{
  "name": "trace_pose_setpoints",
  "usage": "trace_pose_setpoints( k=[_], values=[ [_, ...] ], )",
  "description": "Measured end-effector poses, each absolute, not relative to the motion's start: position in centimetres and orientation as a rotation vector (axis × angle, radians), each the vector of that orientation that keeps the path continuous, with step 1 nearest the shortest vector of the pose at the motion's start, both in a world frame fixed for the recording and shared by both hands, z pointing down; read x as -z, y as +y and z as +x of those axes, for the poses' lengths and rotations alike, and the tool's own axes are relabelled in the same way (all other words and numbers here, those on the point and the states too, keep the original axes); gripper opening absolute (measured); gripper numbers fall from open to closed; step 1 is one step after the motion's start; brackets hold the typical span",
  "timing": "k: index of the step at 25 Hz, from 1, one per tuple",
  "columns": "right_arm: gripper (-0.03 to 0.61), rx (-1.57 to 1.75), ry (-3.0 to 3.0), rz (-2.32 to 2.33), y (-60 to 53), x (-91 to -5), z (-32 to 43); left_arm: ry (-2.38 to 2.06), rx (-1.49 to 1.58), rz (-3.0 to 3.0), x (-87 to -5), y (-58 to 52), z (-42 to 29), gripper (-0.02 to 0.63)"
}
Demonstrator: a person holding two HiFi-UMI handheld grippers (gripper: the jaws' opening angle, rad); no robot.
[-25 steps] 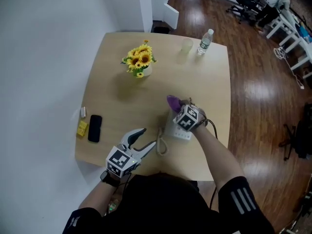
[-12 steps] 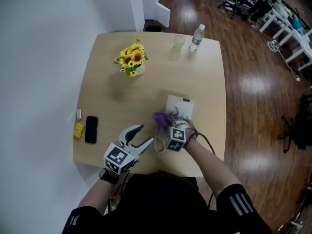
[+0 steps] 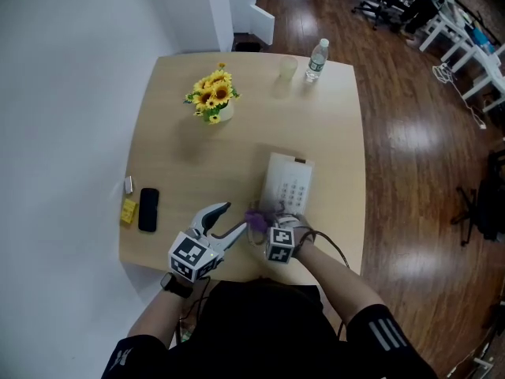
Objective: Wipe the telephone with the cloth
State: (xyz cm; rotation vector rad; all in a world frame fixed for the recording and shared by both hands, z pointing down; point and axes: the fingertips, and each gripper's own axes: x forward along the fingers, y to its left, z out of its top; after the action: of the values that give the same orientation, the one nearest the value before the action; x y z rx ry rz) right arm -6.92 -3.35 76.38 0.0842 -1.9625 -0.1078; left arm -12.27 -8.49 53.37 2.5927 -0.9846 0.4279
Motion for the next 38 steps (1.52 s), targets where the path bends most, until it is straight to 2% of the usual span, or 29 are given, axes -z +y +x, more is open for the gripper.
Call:
trace_pose_setpoints(
  k=[6, 16, 22, 26, 30, 38],
  values=[
    [0.138, -0.095, -2.161, 0.332, -2.1, -71.2, -4.5, -0.994, -0.587, 2.527, -57.3, -11.9, -9.9, 0.241],
    [0.14, -0.449, -2.329, 0.903, -2.5, -61.9, 5.9, -1.154, -0.695, 2.194, -65.4, -20.4, -4.7, 0.258],
    [0.14, -0.477, -2.334, 1.096, -3.1, -58.7, 11.1, -1.171, -0.87, 2.052, -71.5, -20.8, -3.2, 0.287],
    [0.14, -0.518, -2.307, 1.136, -2.8, -59.0, 13.4, -1.202, -0.869, 1.982, -72.6, -20.9, -2.6, 0.291],
    [0.14, -0.549, -2.298, 1.14, -2.1, -59.3, 14.5, -1.288, -0.887, 1.963, -72.5, -21.8, -2.7, 0.231],
    [0.141, -0.571, -2.305, 1.134, -1.5, -59.4, 15.5, -1.249, -0.771, 1.933, -72.2, -21.4, -2.6, 0.215]
  ],
)
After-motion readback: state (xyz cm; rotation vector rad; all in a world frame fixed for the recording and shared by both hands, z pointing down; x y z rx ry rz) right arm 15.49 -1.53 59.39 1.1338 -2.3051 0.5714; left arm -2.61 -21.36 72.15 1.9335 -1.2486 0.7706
